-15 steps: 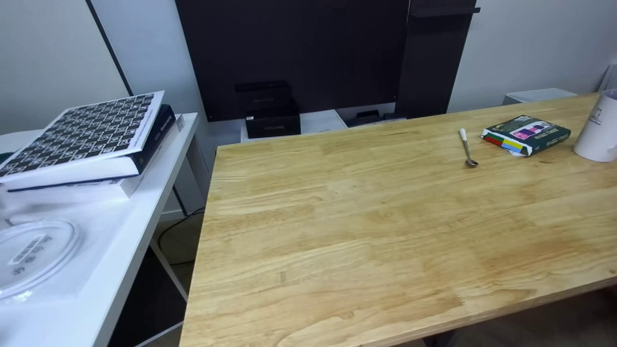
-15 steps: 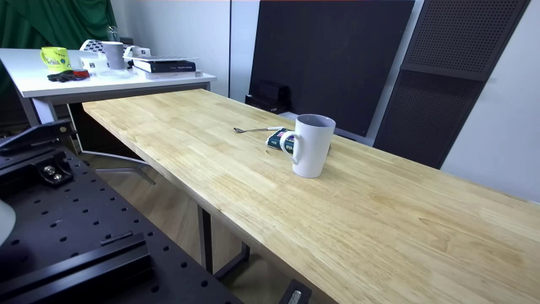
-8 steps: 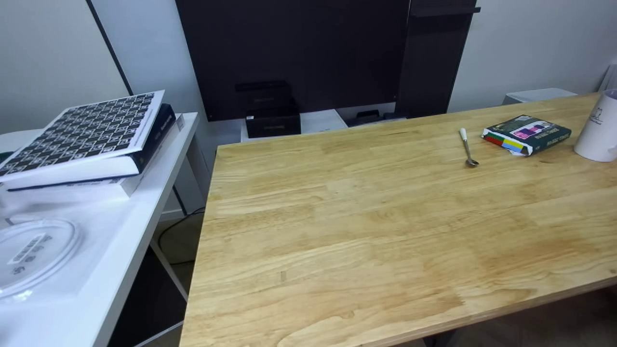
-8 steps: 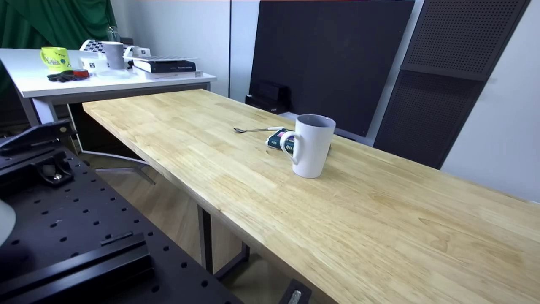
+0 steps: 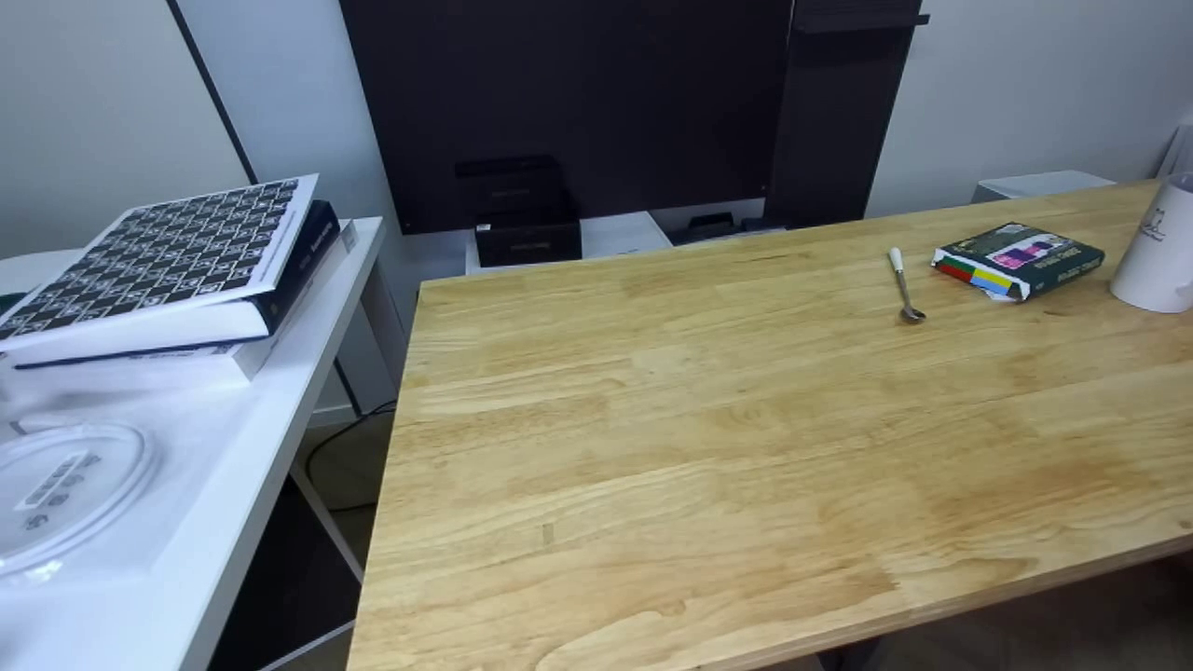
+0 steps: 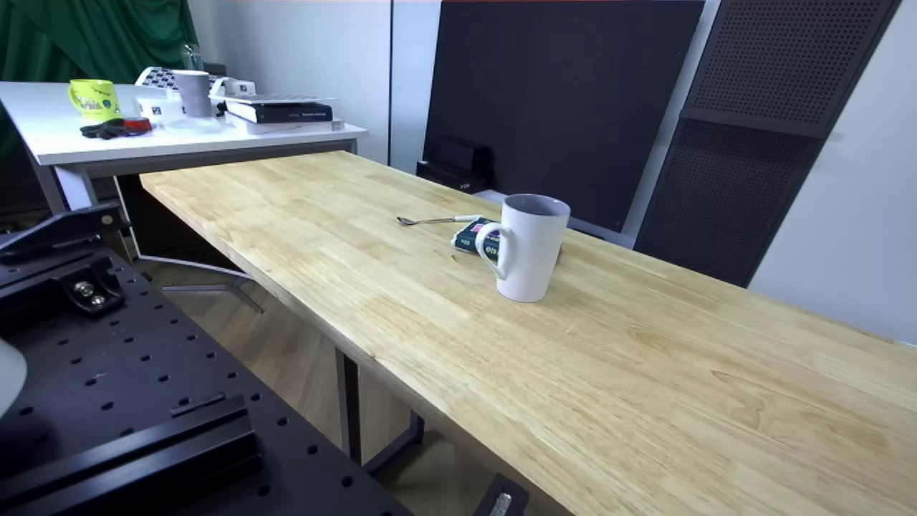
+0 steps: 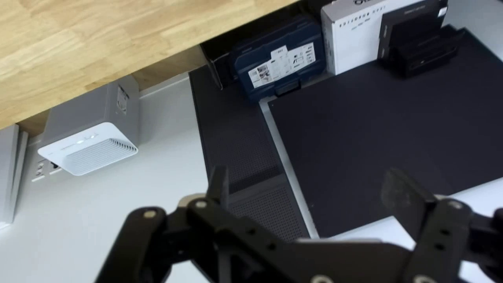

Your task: Put the spoon in the cup

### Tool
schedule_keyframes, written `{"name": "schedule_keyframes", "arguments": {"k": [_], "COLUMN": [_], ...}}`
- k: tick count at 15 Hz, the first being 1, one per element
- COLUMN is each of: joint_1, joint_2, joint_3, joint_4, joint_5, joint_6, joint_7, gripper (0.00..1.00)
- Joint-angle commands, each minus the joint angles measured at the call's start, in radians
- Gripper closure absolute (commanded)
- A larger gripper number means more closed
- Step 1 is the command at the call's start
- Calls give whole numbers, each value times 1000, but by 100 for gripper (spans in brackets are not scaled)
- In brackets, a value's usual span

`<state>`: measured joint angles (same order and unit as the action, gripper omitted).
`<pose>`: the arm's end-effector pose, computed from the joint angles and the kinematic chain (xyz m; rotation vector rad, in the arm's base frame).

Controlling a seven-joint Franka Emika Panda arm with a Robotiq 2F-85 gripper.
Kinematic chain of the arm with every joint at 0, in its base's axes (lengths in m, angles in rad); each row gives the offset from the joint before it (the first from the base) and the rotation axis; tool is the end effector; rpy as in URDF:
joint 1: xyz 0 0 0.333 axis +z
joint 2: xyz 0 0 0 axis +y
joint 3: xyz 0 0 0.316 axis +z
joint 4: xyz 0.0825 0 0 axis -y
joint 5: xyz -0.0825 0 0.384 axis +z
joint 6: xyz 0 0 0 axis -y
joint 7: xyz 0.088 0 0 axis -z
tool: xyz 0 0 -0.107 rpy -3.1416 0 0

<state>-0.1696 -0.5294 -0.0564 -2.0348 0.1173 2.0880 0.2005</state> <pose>0.4109 -0.0963 0.7140 -2.8042 0.6490 -0.8638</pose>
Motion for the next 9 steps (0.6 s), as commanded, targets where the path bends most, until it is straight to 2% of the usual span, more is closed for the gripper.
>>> {"name": "schedule_keyframes", "arguments": {"k": [1,4,9], "joint_1": [18,21,12], "joint_2": [-46,-154,-195], "joint_3": [3,17,21], "joint_4": [-56,-174,-202], "joint_5": [-6,-6,-17], "joint_6": [-5,-5,-16], "joint_7": [5,5,11], "gripper": [0,0,0]}}
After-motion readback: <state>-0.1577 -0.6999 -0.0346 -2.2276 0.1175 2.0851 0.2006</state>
